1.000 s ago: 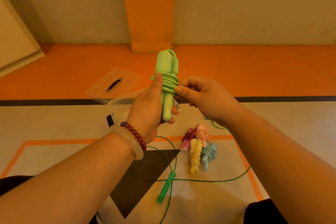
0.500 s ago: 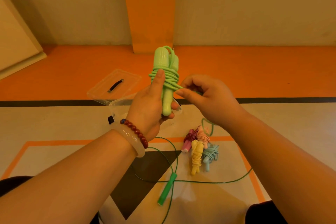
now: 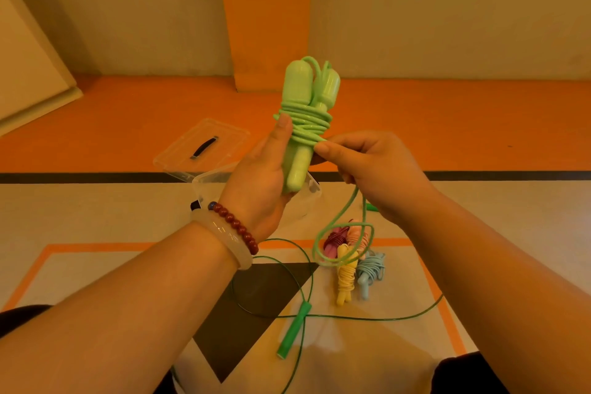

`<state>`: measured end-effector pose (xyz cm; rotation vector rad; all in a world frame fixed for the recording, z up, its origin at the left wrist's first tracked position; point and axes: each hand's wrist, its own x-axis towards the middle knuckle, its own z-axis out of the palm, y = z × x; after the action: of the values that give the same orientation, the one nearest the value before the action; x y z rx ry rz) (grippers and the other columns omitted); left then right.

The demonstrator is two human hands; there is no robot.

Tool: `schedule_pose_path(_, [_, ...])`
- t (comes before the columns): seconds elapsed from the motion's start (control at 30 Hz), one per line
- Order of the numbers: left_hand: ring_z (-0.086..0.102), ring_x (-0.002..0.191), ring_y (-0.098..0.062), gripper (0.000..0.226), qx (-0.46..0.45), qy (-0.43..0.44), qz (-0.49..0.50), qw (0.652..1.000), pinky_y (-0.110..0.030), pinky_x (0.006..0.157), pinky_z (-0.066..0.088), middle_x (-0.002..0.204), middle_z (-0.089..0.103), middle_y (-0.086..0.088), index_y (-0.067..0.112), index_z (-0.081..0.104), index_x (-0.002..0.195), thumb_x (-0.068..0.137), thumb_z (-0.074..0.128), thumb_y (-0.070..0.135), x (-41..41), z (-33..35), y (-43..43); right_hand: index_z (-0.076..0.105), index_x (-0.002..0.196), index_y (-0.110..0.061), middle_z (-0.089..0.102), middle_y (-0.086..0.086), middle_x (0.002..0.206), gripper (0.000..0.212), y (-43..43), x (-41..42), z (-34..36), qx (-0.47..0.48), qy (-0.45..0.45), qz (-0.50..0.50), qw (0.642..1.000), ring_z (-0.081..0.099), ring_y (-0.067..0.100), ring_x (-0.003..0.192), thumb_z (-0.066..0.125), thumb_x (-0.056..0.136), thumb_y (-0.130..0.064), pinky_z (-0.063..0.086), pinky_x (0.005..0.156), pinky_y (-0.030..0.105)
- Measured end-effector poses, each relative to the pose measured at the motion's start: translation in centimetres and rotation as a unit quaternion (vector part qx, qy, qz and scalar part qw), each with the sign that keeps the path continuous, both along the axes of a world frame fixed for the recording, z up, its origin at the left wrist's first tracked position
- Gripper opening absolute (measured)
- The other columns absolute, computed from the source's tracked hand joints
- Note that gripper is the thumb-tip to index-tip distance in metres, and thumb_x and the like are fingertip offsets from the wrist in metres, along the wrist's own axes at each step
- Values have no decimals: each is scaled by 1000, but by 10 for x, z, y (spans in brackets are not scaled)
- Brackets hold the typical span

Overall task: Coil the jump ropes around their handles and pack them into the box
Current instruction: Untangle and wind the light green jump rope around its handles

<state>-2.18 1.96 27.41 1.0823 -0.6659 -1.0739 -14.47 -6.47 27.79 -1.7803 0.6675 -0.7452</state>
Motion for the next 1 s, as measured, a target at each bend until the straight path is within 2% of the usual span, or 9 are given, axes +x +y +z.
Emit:
schedule_pose_path(0.17, [57,53,-5,25,33,-15,-14,999,-24,55,51,69,67,9,23,63,101,95,47,41,2,3,-1,76,93,-18,71,-13,69,11,-2,-1,2,-2,17,-6,1000,62,-1,61,68,86,-22,49,60,16])
schedule_pose_path(0.23, [59,58,-4,18,30,-12,-20,999,-23,55,52,73,68,9,23,62,101,96,49,33,2,1,0,76,94,-20,75,-3,87,16,-1,0,0,1,26,-6,1000,71,14,85,73,80,-27,57,80,38])
schedule_pose_path(0.3, [64,71,-6,17,25,3,-30,999,-24,62,56,86,71,7,23,63,105,96,49,28,2,-1,0,77,95,-20,75,4,93,24,1,1,-1,5,25,-5,1000,70,25,93,77,73,-31,53,87,53])
schedule_pose_path(0.43, [67,98,-15,30,25,37,-38,998,-32,83,57,116,69,-4,17,57,124,99,46,26,3,-4,-1,75,99,-16,75,1,92,24,1,4,-2,-2,41,-17,999,70,17,90,79,76,-19,54,89,44])
schedule_pose_path(0.57, [67,104,-19,37,35,47,-51,997,-35,84,57,120,68,-8,17,52,132,99,45,32,1,-9,-2,73,97,-22,74,-3,89,21,2,4,-2,-30,64,-17,997,69,6,82,78,78,-16,55,84,34])
schedule_pose_path(0.7, [70,95,-20,39,48,56,-71,995,-33,76,59,114,70,-7,20,51,132,99,41,39,2,-11,0,70,94,-29,73,-1,87,19,0,4,-5,-51,80,-21,995,70,13,82,77,79,-21,56,82,40])
schedule_pose_path(0.8, [72,78,-16,39,80,-12,-55,995,-26,57,56,102,74,0,23,52,128,99,39,45,0,-10,1,69,91,-32,70,-5,83,15,0,3,-6,-74,96,-8,993,60,-5,69,76,80,-24,50,68,19])
schedule_pose_path(0.87, [65,61,-11,39,93,-84,-23,992,-21,44,44,87,71,0,24,53,123,99,37,49,0,-11,0,69,89,-31,69,-7,80,11,1,3,-4,-88,109,-2,990,57,-8,65,75,81,-26,44,61,14])
schedule_pose_path(1.0, [49,47,-9,39,88,-122,9,989,-17,37,30,72,62,-2,20,57,108,98,36,52,4,-12,-3,75,92,-19,73,3,82,17,-3,0,-3,-57,97,-22,993,67,23,78,69,85,-33,53,74,41])
